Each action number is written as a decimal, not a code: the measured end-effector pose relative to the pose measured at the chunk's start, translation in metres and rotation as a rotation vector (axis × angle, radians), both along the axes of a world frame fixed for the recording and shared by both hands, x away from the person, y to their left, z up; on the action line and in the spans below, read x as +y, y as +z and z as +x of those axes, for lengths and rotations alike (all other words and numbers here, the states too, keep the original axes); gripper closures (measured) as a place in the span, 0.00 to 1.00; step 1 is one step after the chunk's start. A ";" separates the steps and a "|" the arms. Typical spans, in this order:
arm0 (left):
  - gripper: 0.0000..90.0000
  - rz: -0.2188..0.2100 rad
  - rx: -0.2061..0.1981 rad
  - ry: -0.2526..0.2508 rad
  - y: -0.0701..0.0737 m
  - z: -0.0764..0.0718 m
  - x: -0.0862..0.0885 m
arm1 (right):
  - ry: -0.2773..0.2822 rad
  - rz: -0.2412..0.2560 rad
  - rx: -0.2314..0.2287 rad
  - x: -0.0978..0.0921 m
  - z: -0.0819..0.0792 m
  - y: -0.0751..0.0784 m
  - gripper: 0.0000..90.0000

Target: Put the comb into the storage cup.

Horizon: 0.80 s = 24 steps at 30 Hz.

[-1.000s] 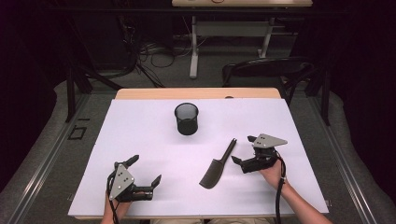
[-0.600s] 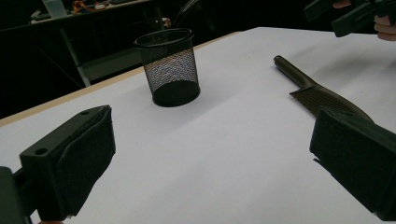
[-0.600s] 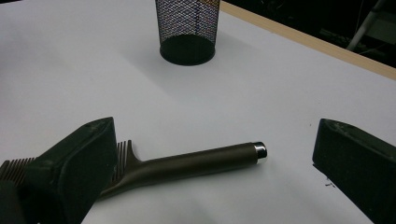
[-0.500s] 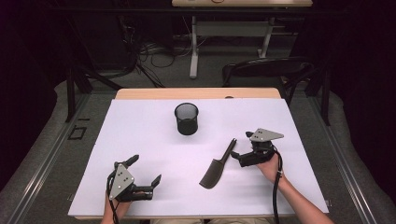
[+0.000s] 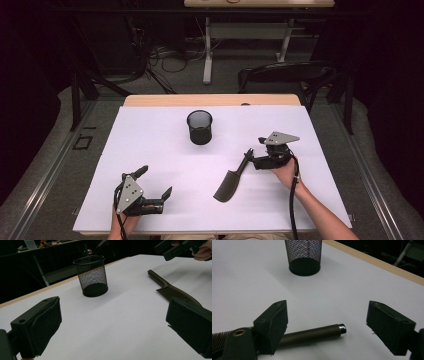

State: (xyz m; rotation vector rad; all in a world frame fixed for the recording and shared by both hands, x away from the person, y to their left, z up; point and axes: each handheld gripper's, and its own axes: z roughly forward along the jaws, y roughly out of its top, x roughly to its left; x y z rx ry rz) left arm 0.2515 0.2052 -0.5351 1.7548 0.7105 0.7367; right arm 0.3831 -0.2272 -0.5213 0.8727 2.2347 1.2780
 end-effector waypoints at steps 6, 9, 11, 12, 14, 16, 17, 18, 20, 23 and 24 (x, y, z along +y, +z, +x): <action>0.00 0.001 -0.001 -0.003 0.000 0.000 0.000 | -0.008 -0.012 0.011 0.001 0.005 -0.002 0.52; 0.00 0.000 0.002 -0.002 0.000 0.001 0.000 | -0.001 -0.021 0.018 0.001 0.009 -0.004 0.71; 0.00 0.002 0.000 -0.003 0.000 0.000 0.000 | -0.002 -0.040 0.013 0.003 0.011 -0.004 0.85; 0.00 0.001 -0.004 -0.003 0.000 0.000 0.000 | -0.002 -0.046 0.015 0.004 0.012 -0.005 0.90; 0.00 -0.001 -0.010 0.000 0.000 0.000 0.000 | -0.005 -0.062 0.014 0.006 0.013 -0.006 0.97; 0.00 0.001 -0.001 0.000 0.000 0.000 0.000 | -0.001 -0.075 0.015 0.008 0.016 -0.007 1.00; 0.00 0.001 0.000 0.000 0.000 0.001 0.000 | 0.002 -0.083 0.014 0.008 0.018 -0.007 1.00; 0.00 0.001 0.001 -0.001 0.000 0.001 -0.001 | 0.006 -0.099 0.019 0.010 0.021 -0.009 1.00; 0.00 0.002 -0.001 -0.002 0.000 0.001 -0.001 | 0.008 -0.103 0.024 0.011 0.023 -0.009 1.00; 0.00 0.002 0.001 -0.003 0.000 0.001 0.000 | 0.011 -0.129 0.027 0.012 0.027 -0.012 1.00; 0.00 0.002 0.001 -0.002 0.000 0.001 0.000 | 0.009 -0.140 0.030 0.013 0.028 -0.012 1.00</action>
